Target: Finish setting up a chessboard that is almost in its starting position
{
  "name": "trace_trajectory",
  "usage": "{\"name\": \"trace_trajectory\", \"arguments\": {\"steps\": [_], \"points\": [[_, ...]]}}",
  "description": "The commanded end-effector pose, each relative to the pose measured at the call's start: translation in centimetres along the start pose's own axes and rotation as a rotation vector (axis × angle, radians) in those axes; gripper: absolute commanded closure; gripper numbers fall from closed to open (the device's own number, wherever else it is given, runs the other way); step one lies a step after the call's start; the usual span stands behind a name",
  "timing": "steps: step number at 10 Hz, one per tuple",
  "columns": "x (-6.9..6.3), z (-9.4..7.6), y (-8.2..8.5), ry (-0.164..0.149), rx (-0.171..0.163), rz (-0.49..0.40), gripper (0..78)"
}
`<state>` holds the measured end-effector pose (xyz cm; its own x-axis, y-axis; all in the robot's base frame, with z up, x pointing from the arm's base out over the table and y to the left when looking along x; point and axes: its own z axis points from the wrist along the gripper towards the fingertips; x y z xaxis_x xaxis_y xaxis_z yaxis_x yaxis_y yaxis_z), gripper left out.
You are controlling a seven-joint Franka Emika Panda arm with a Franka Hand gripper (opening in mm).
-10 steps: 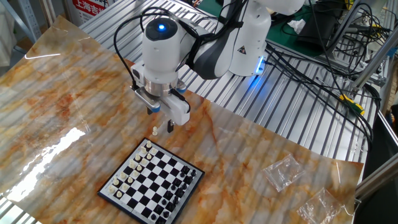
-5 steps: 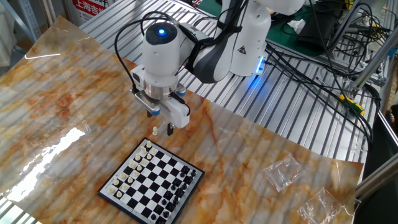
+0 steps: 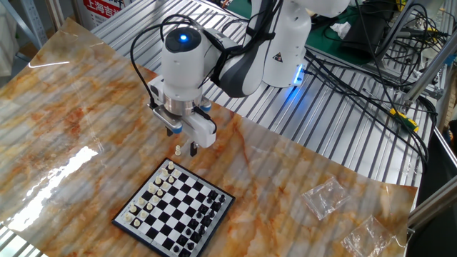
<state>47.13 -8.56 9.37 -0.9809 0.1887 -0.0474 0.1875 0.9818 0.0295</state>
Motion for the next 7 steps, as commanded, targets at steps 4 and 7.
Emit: {"name": "trace_trajectory", "arguments": {"steps": [4, 7], "points": [[-0.36, 0.52, 0.14, -0.015, -0.001, -0.008, 0.1], [-0.57, 0.65, -0.13, -0.015, 0.0, -0.015, 0.1]]}}
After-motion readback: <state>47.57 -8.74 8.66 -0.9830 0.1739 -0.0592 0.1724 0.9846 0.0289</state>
